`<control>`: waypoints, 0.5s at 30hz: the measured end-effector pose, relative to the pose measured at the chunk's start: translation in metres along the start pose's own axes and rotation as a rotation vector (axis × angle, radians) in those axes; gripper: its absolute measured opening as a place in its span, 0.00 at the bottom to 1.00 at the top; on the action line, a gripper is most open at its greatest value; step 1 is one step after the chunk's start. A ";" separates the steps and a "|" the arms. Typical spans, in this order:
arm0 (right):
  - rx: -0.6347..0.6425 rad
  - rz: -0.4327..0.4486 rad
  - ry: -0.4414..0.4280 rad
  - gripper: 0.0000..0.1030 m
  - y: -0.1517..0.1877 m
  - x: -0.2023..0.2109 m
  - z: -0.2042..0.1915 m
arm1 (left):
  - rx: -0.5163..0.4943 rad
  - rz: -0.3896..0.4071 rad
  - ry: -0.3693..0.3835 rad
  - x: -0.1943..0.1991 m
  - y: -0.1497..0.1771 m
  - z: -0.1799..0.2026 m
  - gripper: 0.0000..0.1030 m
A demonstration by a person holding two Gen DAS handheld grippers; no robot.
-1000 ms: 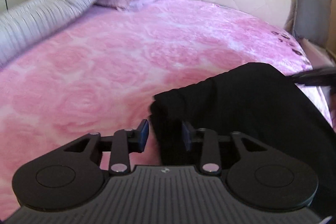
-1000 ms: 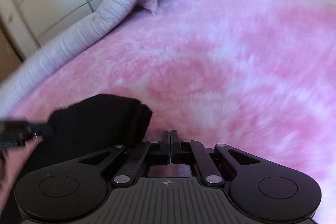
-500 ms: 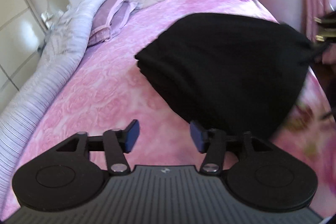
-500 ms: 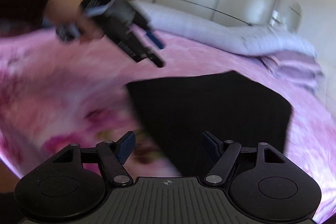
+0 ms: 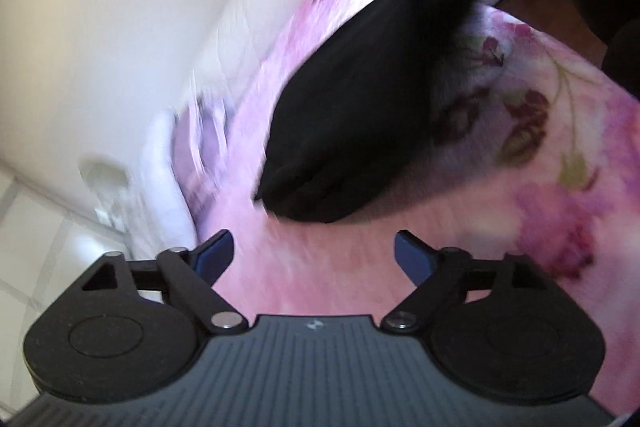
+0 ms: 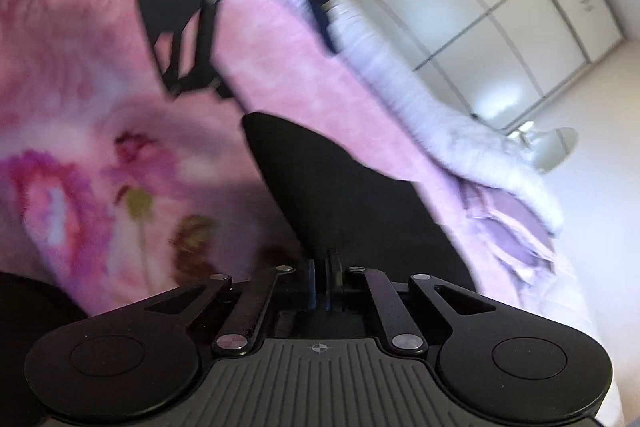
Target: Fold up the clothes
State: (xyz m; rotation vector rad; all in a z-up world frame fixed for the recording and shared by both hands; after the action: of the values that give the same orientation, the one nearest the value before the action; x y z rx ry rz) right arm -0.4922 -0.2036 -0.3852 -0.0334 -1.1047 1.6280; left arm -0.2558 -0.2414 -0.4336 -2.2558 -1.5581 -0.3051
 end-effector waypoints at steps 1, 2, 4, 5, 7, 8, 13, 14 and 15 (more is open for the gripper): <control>-0.002 -0.002 0.002 0.02 0.006 0.015 0.013 | -0.041 0.018 -0.011 -0.006 -0.006 0.004 0.87; -0.003 -0.003 0.004 0.02 0.013 0.031 0.025 | -0.082 0.036 -0.023 -0.013 -0.012 0.007 0.87; 0.001 -0.019 0.006 0.02 0.028 0.057 0.045 | -0.146 0.070 -0.049 -0.028 -0.026 0.013 0.87; -0.020 -0.038 -0.010 0.02 0.039 0.066 0.053 | -0.162 0.088 -0.047 -0.037 -0.034 0.016 0.87; -0.041 -0.065 -0.020 0.02 0.058 0.080 0.056 | -0.201 0.117 -0.040 -0.058 -0.048 0.021 0.87; -0.041 -0.080 -0.026 0.02 0.067 0.088 0.054 | -0.233 0.127 -0.036 -0.069 -0.055 0.025 0.89; -0.119 -0.098 -0.026 0.02 0.096 0.087 0.049 | -0.398 0.189 -0.007 -0.101 -0.067 0.030 0.96; -0.165 -0.092 -0.029 0.02 0.099 0.087 0.051 | -0.415 0.197 -0.001 -0.103 -0.066 0.028 0.96; -0.219 -0.084 -0.034 0.02 0.100 0.087 0.054 | -0.428 0.201 0.003 -0.102 -0.065 0.026 0.95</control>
State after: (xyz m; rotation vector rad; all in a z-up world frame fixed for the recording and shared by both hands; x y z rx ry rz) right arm -0.6300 -0.1651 -0.3776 -0.1013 -1.2900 1.4321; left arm -0.3536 -0.2963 -0.4844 -2.7063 -1.3461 -0.6342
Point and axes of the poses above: each gripper's, at about its wrist camera, not at the fingertips, and x roughly against the way its jaws point, z to its right, y to its underside, the point moved 1 cm from there along -x, roughly the way its jaws point, and after that the axes turned 10 degrees about -x, right-handed, at the moved point
